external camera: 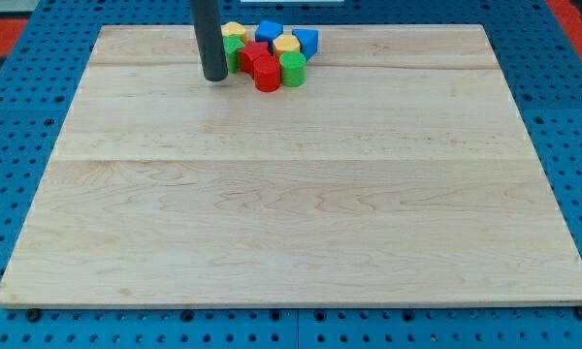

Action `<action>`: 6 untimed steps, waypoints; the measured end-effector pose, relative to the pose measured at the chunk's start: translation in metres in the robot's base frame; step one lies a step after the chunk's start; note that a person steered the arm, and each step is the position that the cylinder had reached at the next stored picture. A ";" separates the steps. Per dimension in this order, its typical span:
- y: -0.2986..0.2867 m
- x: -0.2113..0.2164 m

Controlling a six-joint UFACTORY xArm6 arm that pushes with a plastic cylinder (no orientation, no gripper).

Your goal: Move the arm to the bottom of the green circle

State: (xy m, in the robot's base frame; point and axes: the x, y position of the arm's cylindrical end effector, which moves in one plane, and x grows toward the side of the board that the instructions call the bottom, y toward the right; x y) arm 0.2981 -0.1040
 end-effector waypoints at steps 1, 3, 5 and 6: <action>0.000 0.000; -0.030 0.038; 0.005 0.065; 0.063 0.068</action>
